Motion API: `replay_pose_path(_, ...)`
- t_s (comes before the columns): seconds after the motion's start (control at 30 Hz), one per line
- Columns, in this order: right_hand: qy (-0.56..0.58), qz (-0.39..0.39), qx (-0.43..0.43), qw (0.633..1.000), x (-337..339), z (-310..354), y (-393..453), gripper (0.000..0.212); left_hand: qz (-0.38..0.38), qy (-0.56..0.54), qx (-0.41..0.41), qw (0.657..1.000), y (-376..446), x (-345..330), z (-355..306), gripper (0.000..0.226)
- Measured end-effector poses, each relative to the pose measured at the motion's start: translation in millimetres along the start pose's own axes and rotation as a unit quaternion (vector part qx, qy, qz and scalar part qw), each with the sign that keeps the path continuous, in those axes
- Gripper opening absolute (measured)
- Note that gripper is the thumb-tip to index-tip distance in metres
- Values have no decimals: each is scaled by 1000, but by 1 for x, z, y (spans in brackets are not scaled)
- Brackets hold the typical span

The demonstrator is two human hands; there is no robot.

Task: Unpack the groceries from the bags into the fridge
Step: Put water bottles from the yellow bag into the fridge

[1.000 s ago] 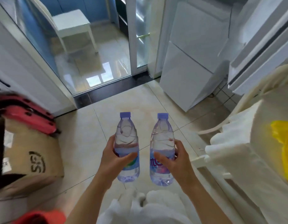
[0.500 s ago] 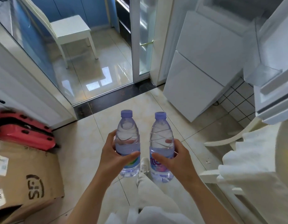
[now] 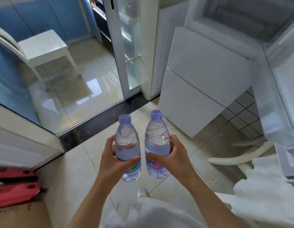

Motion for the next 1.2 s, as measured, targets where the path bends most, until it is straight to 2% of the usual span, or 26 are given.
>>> replay_pose_path(0.17,44,-25,-47,998,19,8,59,82,32,-11,-5,999,71,-14,-29,94)
replay_pose_path(0.3,87,-102,-46,990,45,18,101,72,76,-17,-16,997,136,-29,-54,88)
replay_pose_path(0.53,116,-185,-40,975,81,52,199,58,164,2,-62,984,267,-63,-115,81)
replay_pose_path(0.77,155,-267,-75,948,113,77,290,68,244,33,-95,965,383,-113,-175,76)
replay_pose_path(0.97,174,-337,-86,921,165,89,330,74,291,58,-144,944,446,-170,-230,54)
replay_pose_path(1.07,186,-356,-85,912,199,90,349,69,316,56,-169,932,467,-204,-263,56)
replay_pose_path(1.2,179,-393,-62,900,260,97,372,73,338,32,-203,918,490,-256,-308,59)
Point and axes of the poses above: each hand's wrist, its own y-axis towards the middle knuckle, its own x-axis out of the back of the hand, z = x × y, the point moved 6 cm from there along y, towards the middle knuckle, and after that the axes turned 3 degrees about -y, right-handed, at the moved point
